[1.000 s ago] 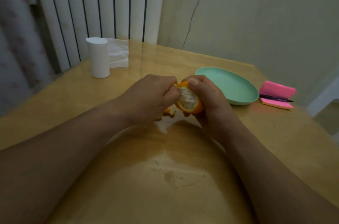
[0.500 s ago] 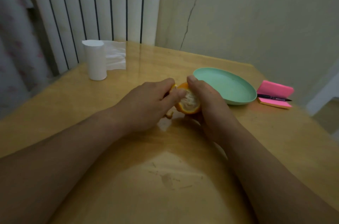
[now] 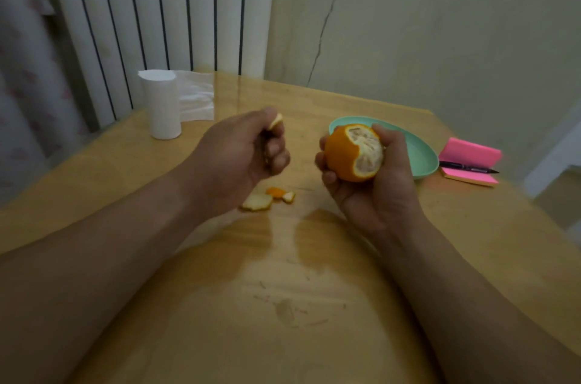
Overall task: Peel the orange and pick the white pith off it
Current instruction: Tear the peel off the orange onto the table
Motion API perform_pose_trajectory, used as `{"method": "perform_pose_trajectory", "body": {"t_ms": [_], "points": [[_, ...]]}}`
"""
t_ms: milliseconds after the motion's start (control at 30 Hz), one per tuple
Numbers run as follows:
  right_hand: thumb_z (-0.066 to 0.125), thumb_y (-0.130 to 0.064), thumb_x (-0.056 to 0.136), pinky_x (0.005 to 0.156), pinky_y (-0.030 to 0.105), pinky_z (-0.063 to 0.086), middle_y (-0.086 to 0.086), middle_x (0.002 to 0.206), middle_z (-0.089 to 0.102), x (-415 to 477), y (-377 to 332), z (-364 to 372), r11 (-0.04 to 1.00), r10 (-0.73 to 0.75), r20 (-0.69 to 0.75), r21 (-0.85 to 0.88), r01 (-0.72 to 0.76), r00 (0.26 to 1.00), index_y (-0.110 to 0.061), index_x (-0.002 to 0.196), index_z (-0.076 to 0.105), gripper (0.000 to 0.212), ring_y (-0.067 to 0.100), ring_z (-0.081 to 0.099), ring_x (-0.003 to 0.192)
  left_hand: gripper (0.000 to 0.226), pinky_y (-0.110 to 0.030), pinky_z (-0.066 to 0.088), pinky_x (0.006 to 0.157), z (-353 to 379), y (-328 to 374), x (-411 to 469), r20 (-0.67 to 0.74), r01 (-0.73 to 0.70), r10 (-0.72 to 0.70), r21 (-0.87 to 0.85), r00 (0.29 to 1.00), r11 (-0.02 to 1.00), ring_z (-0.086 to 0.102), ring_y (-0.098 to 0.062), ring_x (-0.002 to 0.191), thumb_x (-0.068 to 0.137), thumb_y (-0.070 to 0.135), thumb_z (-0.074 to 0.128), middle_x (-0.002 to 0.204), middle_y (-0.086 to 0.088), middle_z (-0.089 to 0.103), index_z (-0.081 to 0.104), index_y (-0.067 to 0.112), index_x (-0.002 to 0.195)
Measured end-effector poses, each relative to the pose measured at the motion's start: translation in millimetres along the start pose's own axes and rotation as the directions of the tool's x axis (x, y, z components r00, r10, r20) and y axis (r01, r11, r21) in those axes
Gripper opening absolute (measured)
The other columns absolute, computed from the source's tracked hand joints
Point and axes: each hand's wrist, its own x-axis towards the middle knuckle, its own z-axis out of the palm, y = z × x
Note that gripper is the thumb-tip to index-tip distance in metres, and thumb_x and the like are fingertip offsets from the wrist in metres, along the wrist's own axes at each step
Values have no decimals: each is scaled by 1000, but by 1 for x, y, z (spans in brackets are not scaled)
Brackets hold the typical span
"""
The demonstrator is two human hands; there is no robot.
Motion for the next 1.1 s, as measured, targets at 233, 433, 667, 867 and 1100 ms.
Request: {"method": "perform_pose_trajectory", "body": {"t_ms": [233, 433, 667, 867, 1100], "points": [[65, -59, 89, 57, 30, 52, 6, 87, 72, 5, 7, -5, 964, -63, -78, -262, 40, 995, -15, 113, 66, 50, 25, 72, 81, 19, -42, 55, 86, -11, -20, -2, 199, -201, 29, 966, 980, 164, 60, -9, 90, 110, 40, 49, 99, 9, 64, 66, 32, 112], [70, -42, 95, 72, 38, 53, 9, 94, 66, 6, 11, -7, 951, -72, -23, -302, 62, 997, -16, 107, 66, 30, 23, 66, 87, 54, -46, 41, 104, -9, -22, 0, 205, -212, 94, 976, 974, 60, 49, -13, 117, 99, 72, 28, 121, 12, 53, 62, 36, 122], [68, -26, 94, 93, 47, 52, 18, 101, 57, 7, 14, -6, 974, -79, 102, -204, 98, 992, -8, 109, 64, 23, 37, 56, 104, 42, -37, 39, 77, 1, -19, -5, 209, -243, 144, 928, 967, 284, 55, -5, 85, 102, 69, 46, 89, 12, 61, 60, 30, 101], [55, -67, 94, 60, 31, 57, 13, 102, 75, -3, 8, 2, 906, 52, 119, -423, 3, 992, -10, 117, 69, 63, 23, 72, 83, 39, -44, 40, 87, -3, -19, -2, 268, -310, 277, 943, 923, 121, 46, -11, 87, 105, 63, 32, 89, 14, 52, 51, 31, 97], [56, -54, 99, 45, 27, 38, 7, 78, 66, 1, 15, 2, 872, -29, 79, -486, 64, 996, -12, 102, 65, 43, 20, 62, 61, 43, -48, 39, 90, -6, -24, 0, 304, -335, 254, 938, 918, 88, 46, -15, 87, 105, 59, 20, 91, 10, 51, 48, 27, 97]]}}
